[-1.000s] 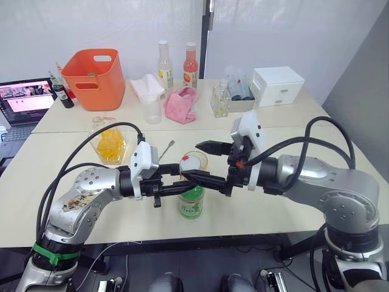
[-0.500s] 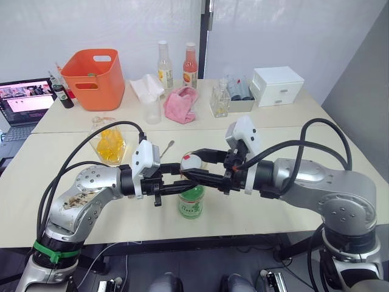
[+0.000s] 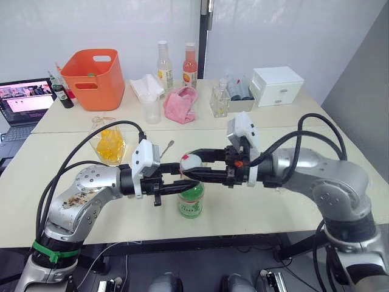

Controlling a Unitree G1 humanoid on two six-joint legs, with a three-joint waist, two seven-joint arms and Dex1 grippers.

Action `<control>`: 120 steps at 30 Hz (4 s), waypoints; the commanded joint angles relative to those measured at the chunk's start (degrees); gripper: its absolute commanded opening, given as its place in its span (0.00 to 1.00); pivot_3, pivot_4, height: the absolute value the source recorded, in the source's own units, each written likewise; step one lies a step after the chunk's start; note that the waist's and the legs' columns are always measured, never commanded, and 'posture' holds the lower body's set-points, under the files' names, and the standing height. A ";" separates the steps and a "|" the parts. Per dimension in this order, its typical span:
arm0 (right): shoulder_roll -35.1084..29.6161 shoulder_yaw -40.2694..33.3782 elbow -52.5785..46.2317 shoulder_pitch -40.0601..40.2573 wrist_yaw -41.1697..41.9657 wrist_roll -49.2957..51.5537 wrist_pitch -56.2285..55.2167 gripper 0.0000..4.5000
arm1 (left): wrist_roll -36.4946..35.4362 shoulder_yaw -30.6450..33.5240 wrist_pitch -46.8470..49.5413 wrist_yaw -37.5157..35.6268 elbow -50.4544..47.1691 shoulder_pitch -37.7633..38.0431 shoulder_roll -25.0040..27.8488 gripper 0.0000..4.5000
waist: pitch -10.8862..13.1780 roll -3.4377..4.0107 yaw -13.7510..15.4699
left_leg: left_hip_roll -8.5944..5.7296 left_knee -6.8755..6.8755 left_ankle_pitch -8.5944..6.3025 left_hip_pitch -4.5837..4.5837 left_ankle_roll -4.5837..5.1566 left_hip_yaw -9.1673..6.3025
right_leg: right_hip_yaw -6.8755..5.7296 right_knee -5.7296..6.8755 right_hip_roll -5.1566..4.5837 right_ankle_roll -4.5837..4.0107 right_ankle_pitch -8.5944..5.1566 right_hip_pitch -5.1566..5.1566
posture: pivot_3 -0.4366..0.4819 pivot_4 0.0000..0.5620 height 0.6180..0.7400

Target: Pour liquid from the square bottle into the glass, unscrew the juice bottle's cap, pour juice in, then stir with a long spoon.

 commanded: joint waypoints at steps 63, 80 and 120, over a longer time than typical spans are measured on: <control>4.85 -9.96 -15.53 3.67 -25.48 10.68 13.17 0.99 | -0.23 -0.51 -0.33 -0.58 -0.74 0.74 -0.01 0.32 | 0.00 0.01 0.16 | 0.01 -0.05 0.01 0.00 -0.06 0.00 | -0.05 0.02 -0.03 0.00 0.01 0.02 | 0.48 0.27 0.78; 4.89 -8.85 -14.31 3.06 -24.64 11.11 11.97 0.36 | 0.07 0.08 -1.17 -1.15 -0.69 1.90 0.53 0.32 | 0.00 0.01 0.14 | 0.02 -0.05 0.01 0.00 -0.06 0.00 | -0.05 0.02 -0.02 0.00 0.00 0.02 | 0.48 0.27 0.78; 3.13 -2.36 27.44 -22.85 41.62 -8.71 -7.85 0.36 | 0.53 -0.57 -2.70 -2.37 -0.02 2.29 0.55 0.32 | 0.00 0.01 -0.57 | 0.04 -0.04 0.02 0.01 -0.08 0.00 | -0.06 0.14 -0.01 0.01 0.00 0.05 | 0.48 0.27 0.78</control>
